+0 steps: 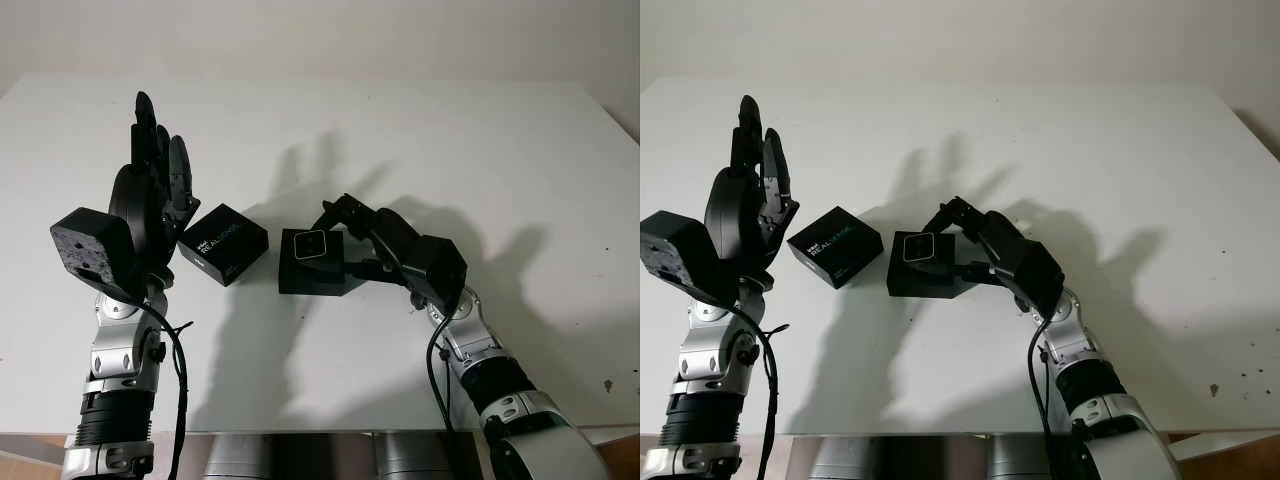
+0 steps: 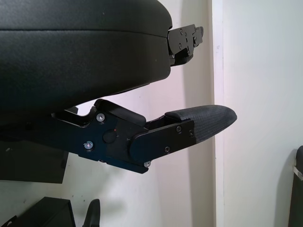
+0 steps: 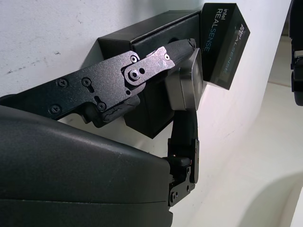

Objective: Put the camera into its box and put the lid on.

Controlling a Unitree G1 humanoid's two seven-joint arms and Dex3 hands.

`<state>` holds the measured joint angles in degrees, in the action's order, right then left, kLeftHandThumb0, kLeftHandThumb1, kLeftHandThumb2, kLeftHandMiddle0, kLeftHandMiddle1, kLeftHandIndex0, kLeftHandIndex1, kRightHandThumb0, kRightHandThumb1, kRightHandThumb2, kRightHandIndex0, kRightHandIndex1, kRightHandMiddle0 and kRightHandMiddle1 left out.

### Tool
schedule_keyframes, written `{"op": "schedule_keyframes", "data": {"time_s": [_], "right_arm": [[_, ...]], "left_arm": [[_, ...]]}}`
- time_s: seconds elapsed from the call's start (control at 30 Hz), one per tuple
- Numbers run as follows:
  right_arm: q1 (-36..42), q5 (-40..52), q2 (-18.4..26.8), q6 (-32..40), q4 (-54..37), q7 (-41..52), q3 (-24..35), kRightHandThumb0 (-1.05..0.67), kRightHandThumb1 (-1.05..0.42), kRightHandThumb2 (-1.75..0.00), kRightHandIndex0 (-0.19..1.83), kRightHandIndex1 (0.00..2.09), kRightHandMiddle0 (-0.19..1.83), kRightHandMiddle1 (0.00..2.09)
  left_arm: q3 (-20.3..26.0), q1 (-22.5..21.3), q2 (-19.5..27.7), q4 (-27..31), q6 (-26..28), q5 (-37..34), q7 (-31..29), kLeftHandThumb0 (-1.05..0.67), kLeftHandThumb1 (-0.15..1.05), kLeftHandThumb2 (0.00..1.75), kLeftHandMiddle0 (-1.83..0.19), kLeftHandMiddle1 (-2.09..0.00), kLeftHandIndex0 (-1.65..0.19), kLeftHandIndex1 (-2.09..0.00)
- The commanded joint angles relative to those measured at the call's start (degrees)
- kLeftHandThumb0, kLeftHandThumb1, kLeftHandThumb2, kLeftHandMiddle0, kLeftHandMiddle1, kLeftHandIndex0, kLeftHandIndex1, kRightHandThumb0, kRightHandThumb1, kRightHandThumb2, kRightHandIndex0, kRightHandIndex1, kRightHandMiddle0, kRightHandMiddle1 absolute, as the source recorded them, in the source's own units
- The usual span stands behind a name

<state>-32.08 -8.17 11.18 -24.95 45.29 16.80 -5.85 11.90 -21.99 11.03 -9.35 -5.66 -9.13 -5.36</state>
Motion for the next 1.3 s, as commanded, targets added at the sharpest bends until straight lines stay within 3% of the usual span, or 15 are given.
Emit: {"op": "schedule_keyframes", "data": {"time_s": [0.0,0.53,1.27], "right_arm": [[0.6,0.4,0.8,-0.3,-0.7,0.3,0.2,-0.48,-0.96,-0.05,0.19,0.06,0.27,1.61],[-0.7,0.5,1.8,-1.8,1.0,-2.5,1.5,-0.48,-0.95,-0.05,0.20,0.06,0.29,1.58],[-0.2,0.3,0.5,-1.3,0.0,0.8,-0.2,-0.49,-0.96,-0.05,0.19,0.05,0.29,1.59]], "left_arm": [[0.0,0.3,0.4,0.8,-0.2,0.2,-0.1,-0.71,1.05,0.69,0.19,0.00,0.19,0.00],[0.0,0.3,0.3,0.8,-0.3,0.3,-0.1,-0.70,1.05,0.69,0.19,0.00,0.19,0.00],[-0.2,0.4,0.2,1.0,-0.2,0.6,0.4,-0.70,1.05,0.69,0.19,0.00,0.19,0.00]]}}
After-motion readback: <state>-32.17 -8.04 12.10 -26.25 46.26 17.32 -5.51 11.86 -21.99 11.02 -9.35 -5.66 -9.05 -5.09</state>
